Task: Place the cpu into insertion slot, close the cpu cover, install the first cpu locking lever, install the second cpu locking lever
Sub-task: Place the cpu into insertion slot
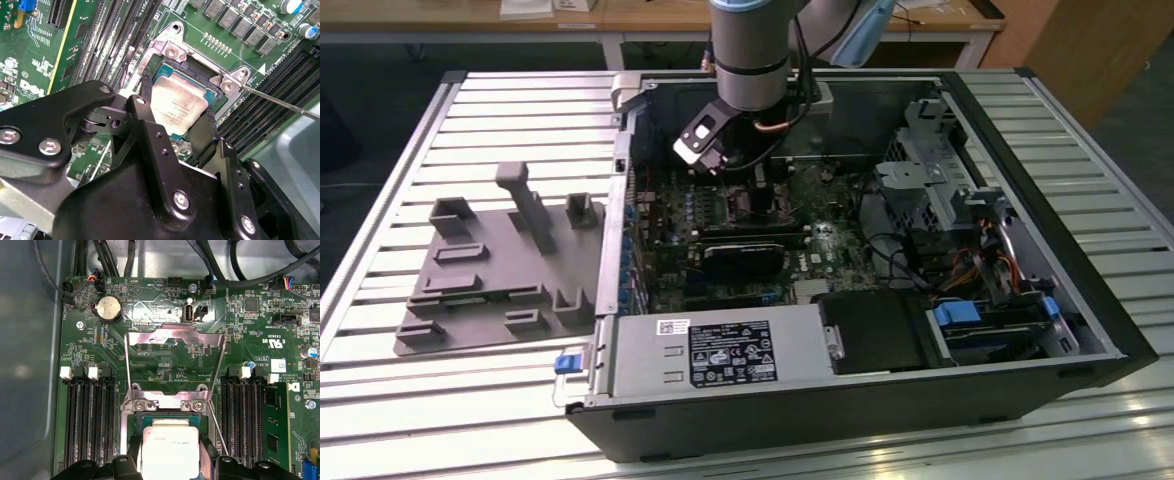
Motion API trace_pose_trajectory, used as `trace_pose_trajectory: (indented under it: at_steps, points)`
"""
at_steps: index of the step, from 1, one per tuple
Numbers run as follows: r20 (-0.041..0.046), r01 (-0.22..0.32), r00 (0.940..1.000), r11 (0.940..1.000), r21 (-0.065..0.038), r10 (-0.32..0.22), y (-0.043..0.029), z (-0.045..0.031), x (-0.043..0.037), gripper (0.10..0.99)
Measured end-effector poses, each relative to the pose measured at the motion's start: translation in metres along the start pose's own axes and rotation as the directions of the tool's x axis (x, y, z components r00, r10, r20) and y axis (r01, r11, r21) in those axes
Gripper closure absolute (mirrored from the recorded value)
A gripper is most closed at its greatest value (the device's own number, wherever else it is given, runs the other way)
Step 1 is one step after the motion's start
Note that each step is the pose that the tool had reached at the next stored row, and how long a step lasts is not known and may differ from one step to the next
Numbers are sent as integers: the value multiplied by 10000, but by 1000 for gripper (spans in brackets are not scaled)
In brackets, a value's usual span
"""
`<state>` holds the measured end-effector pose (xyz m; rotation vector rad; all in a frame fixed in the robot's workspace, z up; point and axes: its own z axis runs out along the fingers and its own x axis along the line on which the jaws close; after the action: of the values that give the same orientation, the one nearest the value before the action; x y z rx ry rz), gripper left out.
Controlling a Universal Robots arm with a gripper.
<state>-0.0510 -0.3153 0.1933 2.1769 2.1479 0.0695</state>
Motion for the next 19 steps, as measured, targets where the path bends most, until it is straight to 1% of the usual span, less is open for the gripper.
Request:
trace_pose_trajectory:
  at_steps: [4, 5, 10, 19]
  points:
    - [0, 0, 10000, 10000, 0, 0, 0, 0, 0, 537]
    - [0, 0, 10000, 10000, 0, 0, 0, 0, 0, 475]
    - [0, 0, 10000, 10000, 0, 0, 0, -1, 0, 475]
    - [0, 0, 10000, 10000, -1, 0, 9, -95, -2, 475]
